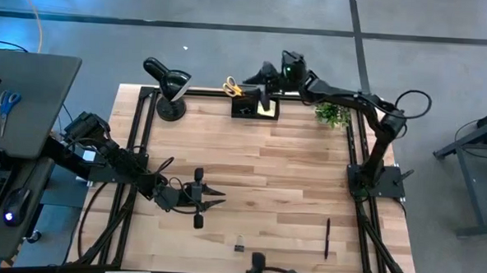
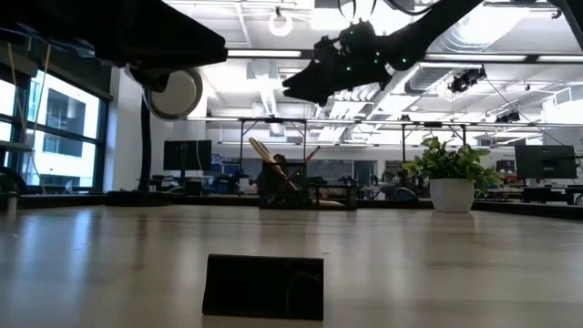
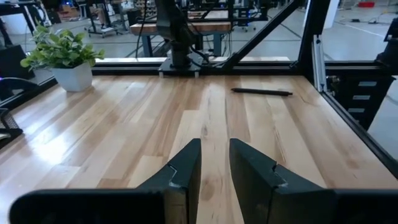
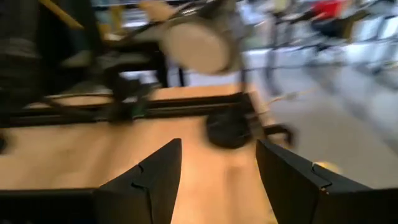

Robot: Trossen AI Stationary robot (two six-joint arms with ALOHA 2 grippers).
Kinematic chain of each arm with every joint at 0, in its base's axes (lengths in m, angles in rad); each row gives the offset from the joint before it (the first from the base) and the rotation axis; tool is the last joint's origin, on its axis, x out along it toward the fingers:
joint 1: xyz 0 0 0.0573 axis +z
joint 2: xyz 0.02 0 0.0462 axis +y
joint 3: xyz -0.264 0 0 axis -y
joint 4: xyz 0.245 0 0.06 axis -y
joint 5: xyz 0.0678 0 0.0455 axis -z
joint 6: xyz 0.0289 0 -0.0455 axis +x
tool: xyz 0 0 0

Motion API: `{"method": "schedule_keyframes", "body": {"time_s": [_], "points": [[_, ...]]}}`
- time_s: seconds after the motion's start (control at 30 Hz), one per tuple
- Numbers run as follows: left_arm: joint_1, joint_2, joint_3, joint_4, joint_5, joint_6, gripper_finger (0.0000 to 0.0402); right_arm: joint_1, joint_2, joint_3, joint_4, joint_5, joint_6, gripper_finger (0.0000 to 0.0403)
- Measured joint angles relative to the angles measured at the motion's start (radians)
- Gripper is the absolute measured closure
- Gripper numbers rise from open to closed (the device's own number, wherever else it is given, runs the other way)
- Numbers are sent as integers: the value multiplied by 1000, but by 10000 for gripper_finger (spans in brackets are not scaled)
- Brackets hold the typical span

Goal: Pick and place office supplies into organizer
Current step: Put the black pen into the black desk organizer

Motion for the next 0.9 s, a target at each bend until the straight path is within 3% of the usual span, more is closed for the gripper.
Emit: {"method": "schedule_keyframes", "body": {"time_s": [0.1, 0.17, 0.27, 0.4, 0.67, 0.9], "points": [[0, 0, 0, 9, 1, -1, 328, 21, -1, 0, -104, -46, 123, 203], [0, 0, 0, 12, 21, -4, 328, 45, -1, 0, -277, -33, 110, 207], [0, 0, 0, 12, 39, -13, 328, 109, -6, -2, -563, 64, 3, 213], [0, 0, 0, 13, 43, -26, 328, 221, -33, -2, -779, 243, -37, 221], [-1, 0, 0, 12, 51, -44, 328, 491, -130, -9, -929, 526, 101, 235], [-1, 0, 0, 17, 117, -103, 328, 681, -369, -352, -784, 763, 405, 252]]}}
